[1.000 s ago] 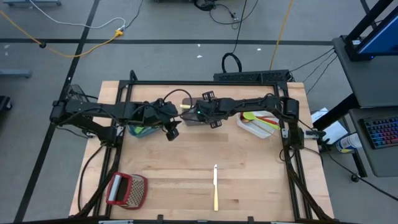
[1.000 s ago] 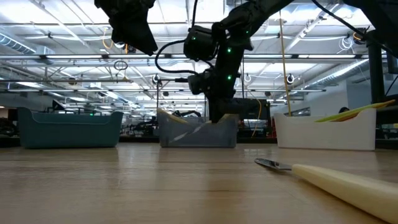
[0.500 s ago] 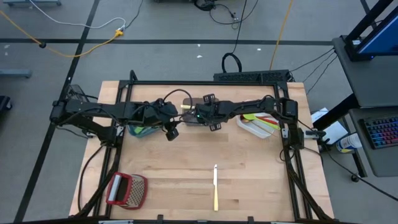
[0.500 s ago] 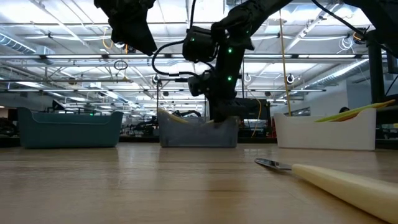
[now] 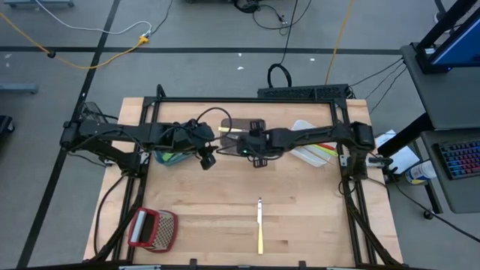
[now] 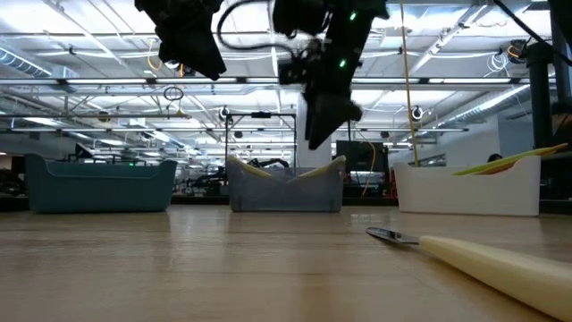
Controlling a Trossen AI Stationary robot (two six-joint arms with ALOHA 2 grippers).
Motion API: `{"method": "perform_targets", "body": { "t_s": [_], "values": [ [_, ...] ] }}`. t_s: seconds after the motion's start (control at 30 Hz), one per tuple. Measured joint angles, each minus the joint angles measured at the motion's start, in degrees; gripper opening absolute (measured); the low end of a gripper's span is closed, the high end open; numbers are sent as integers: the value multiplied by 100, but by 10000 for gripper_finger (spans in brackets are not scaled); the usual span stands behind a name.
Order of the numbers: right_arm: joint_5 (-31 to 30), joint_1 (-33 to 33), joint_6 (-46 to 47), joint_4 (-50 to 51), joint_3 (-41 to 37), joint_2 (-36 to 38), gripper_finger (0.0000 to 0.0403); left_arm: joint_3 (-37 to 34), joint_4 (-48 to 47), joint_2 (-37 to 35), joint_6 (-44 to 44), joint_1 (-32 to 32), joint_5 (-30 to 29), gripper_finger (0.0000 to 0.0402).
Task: Pick & Place Kitchen Items
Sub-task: Put the yellow table knife into the black bin
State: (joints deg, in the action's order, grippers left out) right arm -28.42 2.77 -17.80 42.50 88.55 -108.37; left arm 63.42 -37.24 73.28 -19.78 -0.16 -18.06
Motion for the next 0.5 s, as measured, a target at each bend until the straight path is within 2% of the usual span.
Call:
{"method": "perform_targets", "body": {
  "t_s": [0.23,0.37,0.5],
  "values": [
    [11,-411,1359,1196,11,621,171,0,18,96,-136,-206,-2,152],
    [22,-750,2341,1895,7,939,171,-9,81,240,-532,-412,2,152],
    [127,-1154,2877,2326,5,1136,171,8,327,473,-889,-646,-1,152]
  ]
}}
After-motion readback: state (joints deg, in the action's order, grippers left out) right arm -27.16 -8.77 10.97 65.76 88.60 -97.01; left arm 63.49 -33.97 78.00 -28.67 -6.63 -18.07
